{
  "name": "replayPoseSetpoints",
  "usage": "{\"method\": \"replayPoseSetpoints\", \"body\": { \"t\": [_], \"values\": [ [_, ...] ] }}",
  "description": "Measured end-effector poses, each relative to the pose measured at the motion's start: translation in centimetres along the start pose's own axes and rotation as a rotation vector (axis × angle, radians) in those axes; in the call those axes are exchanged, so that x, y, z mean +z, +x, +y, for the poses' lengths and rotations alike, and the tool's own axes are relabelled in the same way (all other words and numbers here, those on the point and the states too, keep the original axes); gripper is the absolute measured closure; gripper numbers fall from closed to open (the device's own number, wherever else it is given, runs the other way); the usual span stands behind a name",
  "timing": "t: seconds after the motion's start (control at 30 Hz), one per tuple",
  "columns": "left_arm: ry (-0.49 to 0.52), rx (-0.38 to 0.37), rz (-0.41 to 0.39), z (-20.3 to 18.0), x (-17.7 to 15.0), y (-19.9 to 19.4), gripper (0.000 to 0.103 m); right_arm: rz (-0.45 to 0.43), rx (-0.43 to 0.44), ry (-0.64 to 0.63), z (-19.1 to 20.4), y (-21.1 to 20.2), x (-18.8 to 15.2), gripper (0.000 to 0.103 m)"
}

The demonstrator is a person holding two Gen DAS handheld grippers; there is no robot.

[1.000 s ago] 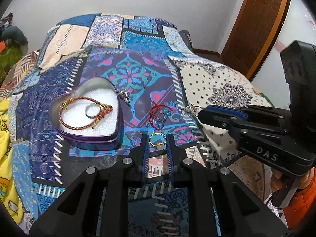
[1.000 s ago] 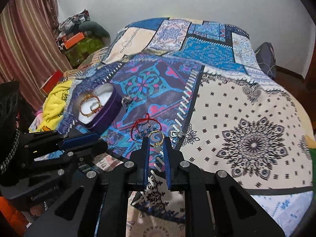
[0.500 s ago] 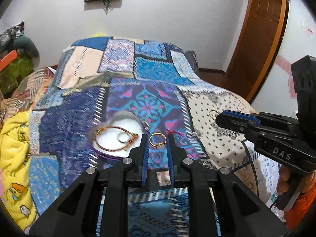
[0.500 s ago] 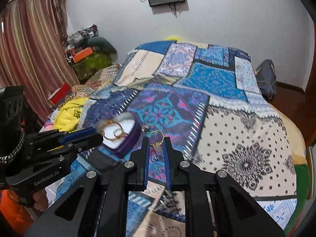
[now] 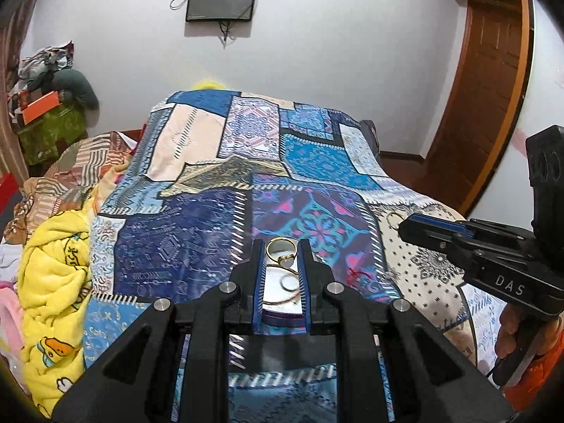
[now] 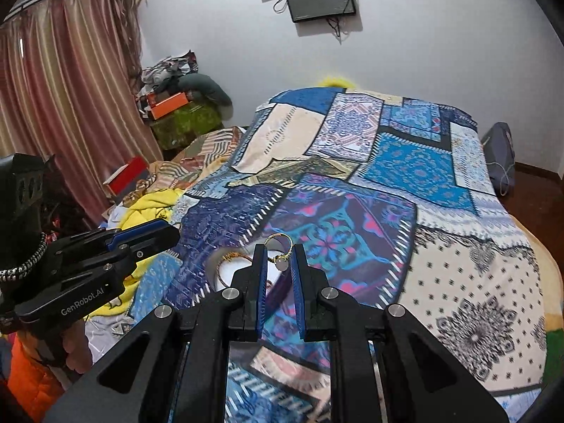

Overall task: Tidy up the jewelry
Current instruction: 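Carry the gold rings over the heart tin and open both tools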

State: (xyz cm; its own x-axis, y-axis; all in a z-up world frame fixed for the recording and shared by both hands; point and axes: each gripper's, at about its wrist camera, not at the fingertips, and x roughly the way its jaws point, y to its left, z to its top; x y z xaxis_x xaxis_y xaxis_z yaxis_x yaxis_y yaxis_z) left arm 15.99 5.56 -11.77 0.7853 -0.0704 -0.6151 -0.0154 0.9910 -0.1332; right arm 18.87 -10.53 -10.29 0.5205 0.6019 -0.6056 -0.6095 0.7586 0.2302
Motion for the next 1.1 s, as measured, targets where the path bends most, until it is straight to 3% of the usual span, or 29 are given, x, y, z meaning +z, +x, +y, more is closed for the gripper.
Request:
{"method": "replayPoseSetpoints", "body": {
  "t": [0.6, 1.1],
  "values": [
    [-0.019, -0.03, 0.081, 2.0, -1.5, 4.8, 0.087, 0.127, 0.039, -0.032, 1.0, 7.1, -0.4, 0.091],
    [-0.016, -0.044, 0.141, 2.6, -2.4, 7.5, 0.087, 0.188, 0.032, -0.047, 0.4, 9.9, -0.8, 0.091]
  ]
}}
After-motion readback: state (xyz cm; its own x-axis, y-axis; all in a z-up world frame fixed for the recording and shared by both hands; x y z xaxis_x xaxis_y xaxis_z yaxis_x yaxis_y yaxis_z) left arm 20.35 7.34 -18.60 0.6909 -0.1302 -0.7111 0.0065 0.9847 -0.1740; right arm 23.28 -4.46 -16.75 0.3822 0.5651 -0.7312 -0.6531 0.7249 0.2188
